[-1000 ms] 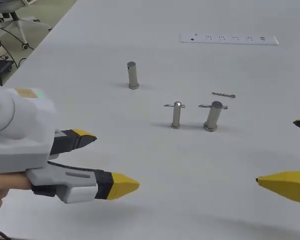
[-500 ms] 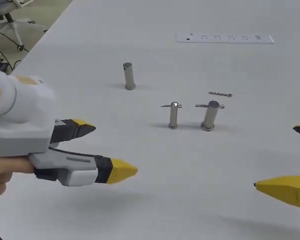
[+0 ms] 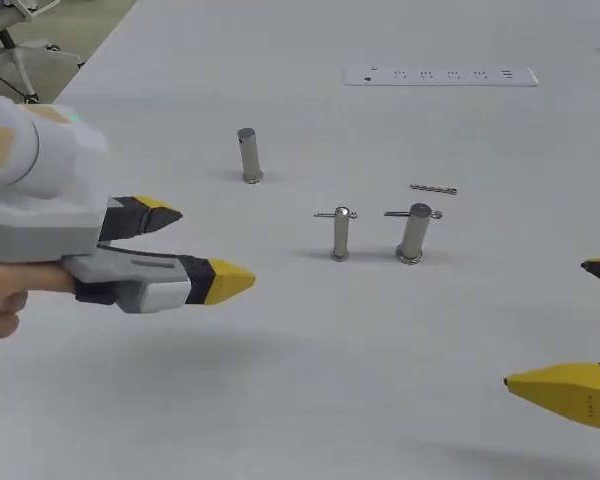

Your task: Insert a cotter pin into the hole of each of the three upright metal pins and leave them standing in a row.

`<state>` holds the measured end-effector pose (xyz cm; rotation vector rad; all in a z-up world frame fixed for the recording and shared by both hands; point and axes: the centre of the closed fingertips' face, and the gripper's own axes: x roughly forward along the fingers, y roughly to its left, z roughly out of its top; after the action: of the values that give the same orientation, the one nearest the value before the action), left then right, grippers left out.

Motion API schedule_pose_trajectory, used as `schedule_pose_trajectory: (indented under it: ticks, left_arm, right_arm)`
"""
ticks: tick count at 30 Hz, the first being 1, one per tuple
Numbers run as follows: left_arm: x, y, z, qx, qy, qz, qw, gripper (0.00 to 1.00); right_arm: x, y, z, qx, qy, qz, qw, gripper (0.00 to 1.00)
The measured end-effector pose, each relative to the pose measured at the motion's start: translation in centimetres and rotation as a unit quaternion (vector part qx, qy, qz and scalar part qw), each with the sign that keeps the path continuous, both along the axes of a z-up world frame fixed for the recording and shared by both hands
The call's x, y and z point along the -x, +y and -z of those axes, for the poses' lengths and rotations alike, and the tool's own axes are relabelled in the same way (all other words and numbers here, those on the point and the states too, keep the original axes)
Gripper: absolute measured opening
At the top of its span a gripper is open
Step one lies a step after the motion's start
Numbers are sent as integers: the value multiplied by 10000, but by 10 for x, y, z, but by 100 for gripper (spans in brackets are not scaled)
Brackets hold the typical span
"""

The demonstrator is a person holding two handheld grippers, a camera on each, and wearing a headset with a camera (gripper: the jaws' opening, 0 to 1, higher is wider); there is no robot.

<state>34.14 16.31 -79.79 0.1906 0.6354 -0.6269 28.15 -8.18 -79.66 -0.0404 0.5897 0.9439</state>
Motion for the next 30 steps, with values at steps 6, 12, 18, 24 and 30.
schedule_pose_trajectory:
  ticks: [6, 12, 18, 24, 30]
  left_arm:
    - [-29, 11, -4, -203, -216, -270, 9992, 55]
    - [-55, 12, -9, -265, -439, -364, 9980, 49]
    - [-78, 9, -9, -325, -524, -440, 9971, 41]
    - [-98, 6, -6, -307, -567, -552, 9964, 41]
    - [-120, 9, -1, -250, -678, -833, 9939, 40]
  right_arm:
    - [-1, -1, 1, 12, 14, 75, 10000, 100]
    - [-1, -2, 1, 26, 41, 90, 9999, 100]
    - [1, -4, 3, 137, 73, 56, 9999, 100]
    - [-2, -7, 3, 134, 36, 153, 9998, 100]
    - [-2, -7, 2, 144, 0, 158, 9998, 100]
